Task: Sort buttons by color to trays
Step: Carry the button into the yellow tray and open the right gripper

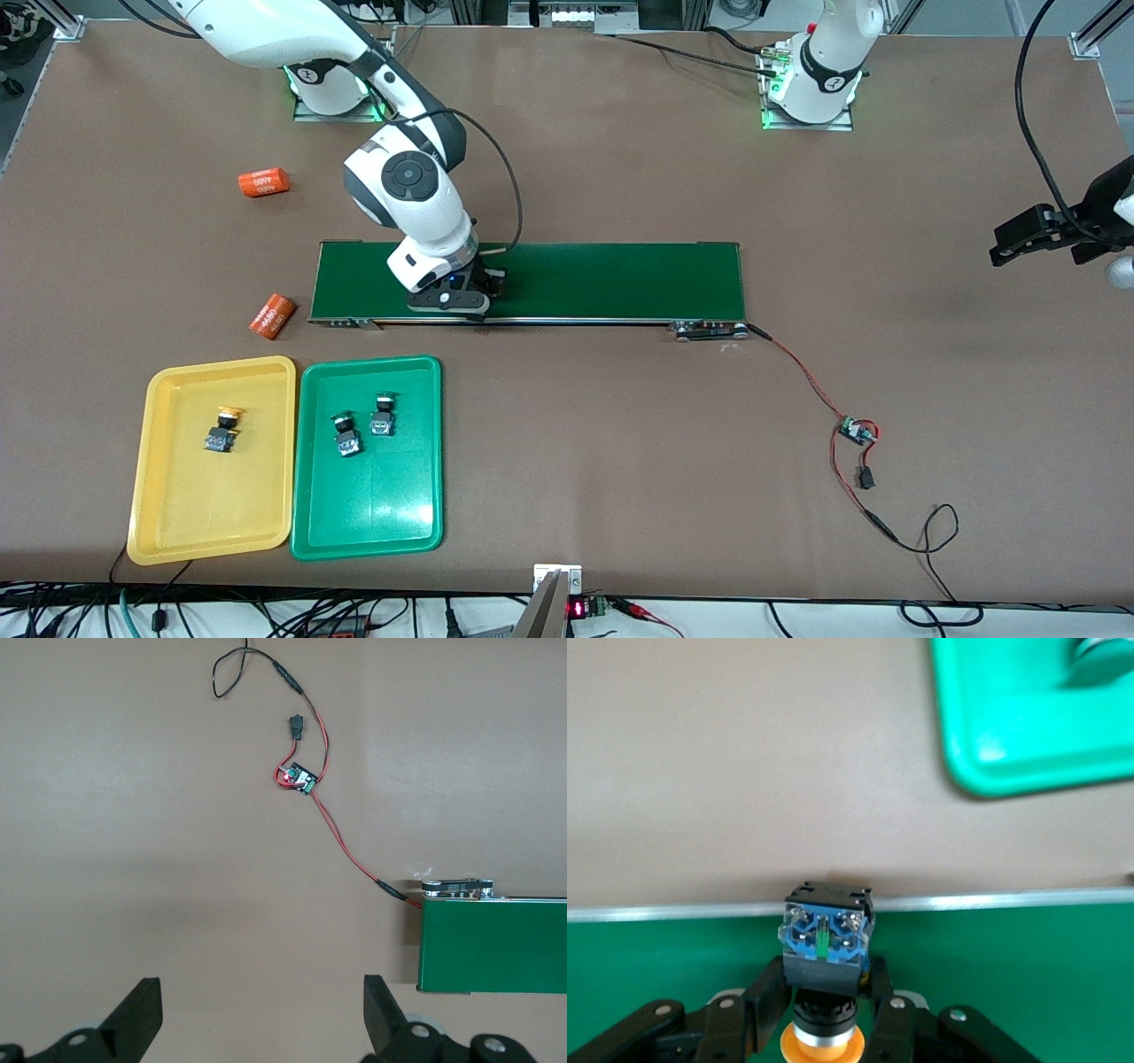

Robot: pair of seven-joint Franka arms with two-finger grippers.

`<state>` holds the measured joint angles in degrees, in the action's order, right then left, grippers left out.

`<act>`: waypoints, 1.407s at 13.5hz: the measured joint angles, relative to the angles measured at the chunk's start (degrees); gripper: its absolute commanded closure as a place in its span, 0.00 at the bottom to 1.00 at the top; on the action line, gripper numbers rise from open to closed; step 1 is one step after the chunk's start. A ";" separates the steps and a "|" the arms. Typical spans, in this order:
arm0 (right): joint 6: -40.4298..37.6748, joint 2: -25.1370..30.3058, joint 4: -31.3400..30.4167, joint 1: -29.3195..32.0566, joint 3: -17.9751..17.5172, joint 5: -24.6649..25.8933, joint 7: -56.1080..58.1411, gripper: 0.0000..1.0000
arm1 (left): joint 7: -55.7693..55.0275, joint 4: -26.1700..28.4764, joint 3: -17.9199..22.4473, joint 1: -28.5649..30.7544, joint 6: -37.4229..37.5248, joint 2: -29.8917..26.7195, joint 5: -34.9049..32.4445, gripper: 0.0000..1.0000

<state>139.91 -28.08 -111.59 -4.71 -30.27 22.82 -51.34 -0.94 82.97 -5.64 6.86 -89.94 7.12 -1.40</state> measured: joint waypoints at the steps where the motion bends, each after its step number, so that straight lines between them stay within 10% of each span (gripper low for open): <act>1: -2.90 0.03 1.98 0.42 0.18 0.00 1.47 0.79 | 0.00 0.00 0.00 0.00 0.00 0.00 0.00 0.00; 7: -15.93 0.56 15.31 6.35 0.67 -1.30 14.97 0.79 | 0.07 0.00 -0.50 -0.29 -0.01 -0.06 0.04 0.00; 12: -15.32 -3.18 19.61 19.41 3.64 -4.60 36.62 0.79 | 0.09 0.00 -1.79 -0.47 -0.01 -0.17 0.06 0.00; 19: -4.01 -13.91 24.46 20.45 10.36 -4.60 48.16 0.79 | 0.10 0.00 -1.87 -0.47 -0.02 -0.17 0.06 0.00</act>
<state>135.91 -41.99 -87.13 15.73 -19.92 18.21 -3.18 -0.84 82.97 -7.51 6.39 -89.95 6.95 -1.34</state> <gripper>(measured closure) 0.577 0.000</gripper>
